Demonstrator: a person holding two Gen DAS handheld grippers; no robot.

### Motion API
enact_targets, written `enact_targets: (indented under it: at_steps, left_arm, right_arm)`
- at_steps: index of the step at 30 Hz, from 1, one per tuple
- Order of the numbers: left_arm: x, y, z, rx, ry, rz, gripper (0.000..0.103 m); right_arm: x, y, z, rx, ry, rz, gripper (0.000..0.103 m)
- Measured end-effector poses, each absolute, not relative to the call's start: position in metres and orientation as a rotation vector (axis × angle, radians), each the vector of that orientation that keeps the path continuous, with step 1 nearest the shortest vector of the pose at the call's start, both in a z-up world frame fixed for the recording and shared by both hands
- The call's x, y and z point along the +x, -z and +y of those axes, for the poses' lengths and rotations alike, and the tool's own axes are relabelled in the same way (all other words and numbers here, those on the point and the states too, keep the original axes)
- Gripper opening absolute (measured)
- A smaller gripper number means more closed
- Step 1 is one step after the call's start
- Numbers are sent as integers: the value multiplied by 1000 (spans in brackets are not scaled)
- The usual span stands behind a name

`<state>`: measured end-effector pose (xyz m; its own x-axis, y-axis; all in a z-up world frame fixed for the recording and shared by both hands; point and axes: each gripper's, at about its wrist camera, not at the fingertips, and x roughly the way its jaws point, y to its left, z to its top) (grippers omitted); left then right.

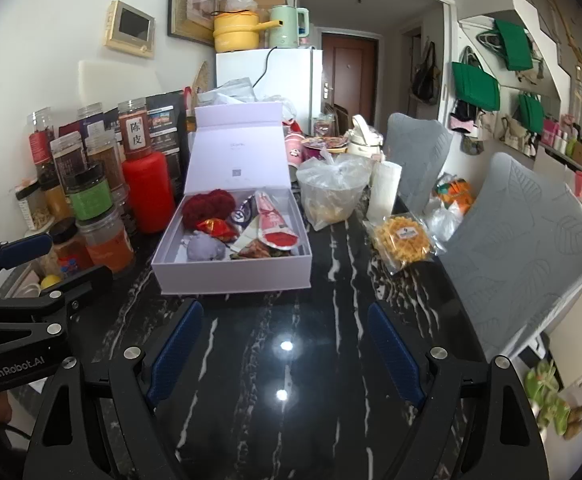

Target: Organize soft objects

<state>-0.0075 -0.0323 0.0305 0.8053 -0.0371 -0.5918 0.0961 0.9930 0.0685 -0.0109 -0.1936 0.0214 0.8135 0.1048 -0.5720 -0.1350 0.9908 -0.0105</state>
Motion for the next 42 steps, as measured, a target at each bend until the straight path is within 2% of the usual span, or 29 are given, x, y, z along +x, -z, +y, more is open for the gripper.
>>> enact_targets:
  at_steps: [42]
  left_arm:
    - [-2, -21, -38, 109, 78, 667, 88]
  right_arm:
    - [-7, -12, -201, -50, -113, 632, 86]
